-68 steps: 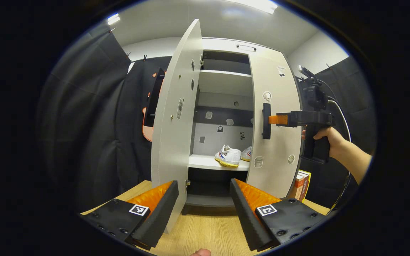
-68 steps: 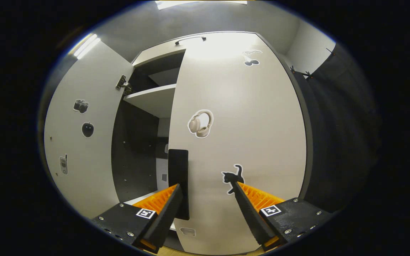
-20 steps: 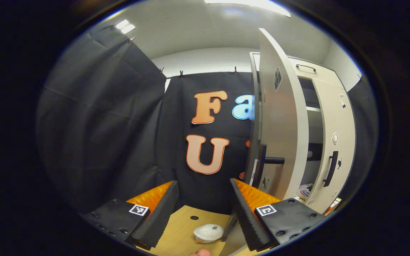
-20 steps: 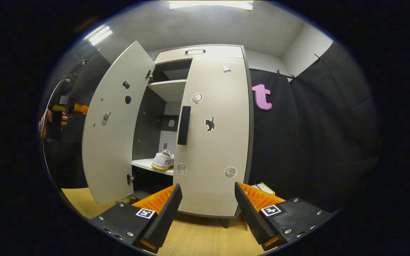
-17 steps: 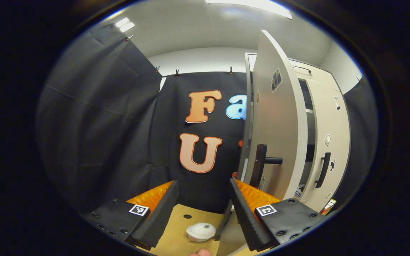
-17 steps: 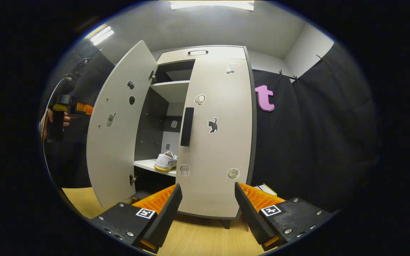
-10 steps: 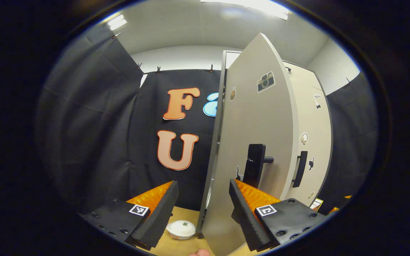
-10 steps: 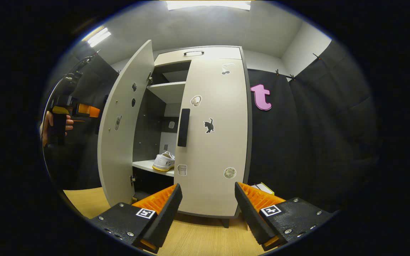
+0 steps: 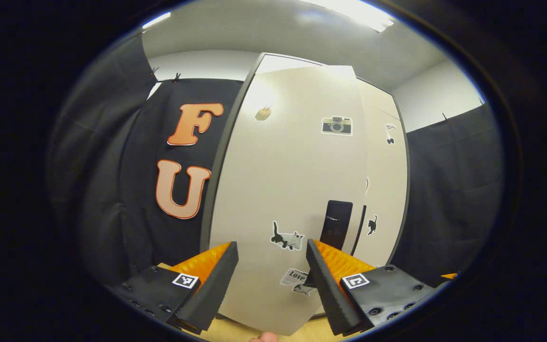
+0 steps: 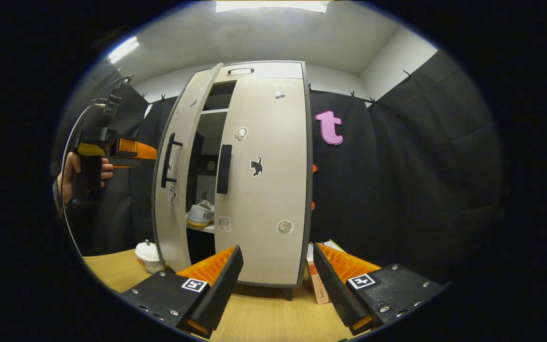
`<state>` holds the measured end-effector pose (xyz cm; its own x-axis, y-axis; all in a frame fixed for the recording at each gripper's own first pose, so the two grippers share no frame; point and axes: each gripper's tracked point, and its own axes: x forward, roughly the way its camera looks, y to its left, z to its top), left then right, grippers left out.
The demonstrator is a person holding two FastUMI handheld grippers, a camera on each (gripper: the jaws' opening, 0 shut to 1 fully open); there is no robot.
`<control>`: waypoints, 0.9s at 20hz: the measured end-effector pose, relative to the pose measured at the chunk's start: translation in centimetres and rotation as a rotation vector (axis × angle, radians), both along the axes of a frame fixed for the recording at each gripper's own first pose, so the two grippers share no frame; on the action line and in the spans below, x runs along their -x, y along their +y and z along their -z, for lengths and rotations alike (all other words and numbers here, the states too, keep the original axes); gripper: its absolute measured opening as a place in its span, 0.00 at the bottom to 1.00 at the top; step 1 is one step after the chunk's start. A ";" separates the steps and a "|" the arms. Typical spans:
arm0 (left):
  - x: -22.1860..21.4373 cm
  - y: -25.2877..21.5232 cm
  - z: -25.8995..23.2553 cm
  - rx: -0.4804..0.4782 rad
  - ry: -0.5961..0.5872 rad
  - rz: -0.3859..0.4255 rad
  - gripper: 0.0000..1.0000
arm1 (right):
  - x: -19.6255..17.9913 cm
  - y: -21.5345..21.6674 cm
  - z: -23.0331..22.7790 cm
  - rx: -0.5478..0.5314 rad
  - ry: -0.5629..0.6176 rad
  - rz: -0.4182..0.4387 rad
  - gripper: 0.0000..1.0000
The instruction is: Grab one shoe with the right hand and put it into the shoe cabinet, grab the other shoe with the left hand and put it into the shoe cabinet; then close the right door with the right hand and the left door with the left hand.
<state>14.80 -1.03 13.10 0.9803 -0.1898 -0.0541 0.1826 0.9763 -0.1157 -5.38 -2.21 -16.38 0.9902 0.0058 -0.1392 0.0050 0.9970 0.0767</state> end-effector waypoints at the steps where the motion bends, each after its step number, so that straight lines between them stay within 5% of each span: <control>1: -0.4 -0.9 0.2 0.002 0.002 0.015 0.94 | 0.2 -0.4 0.1 0.003 0.004 0.011 0.92; 18: -7.3 -5.2 1.6 -0.040 0.010 0.033 0.94 | 0.5 -3.5 -0.4 -0.004 0.001 0.090 0.92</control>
<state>22.06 -6.28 11.48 0.9729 -0.2196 -0.0724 0.2139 0.9737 -0.0791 -5.89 -5.70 -16.00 0.9866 -0.0825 -0.1407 0.0944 0.9923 0.0807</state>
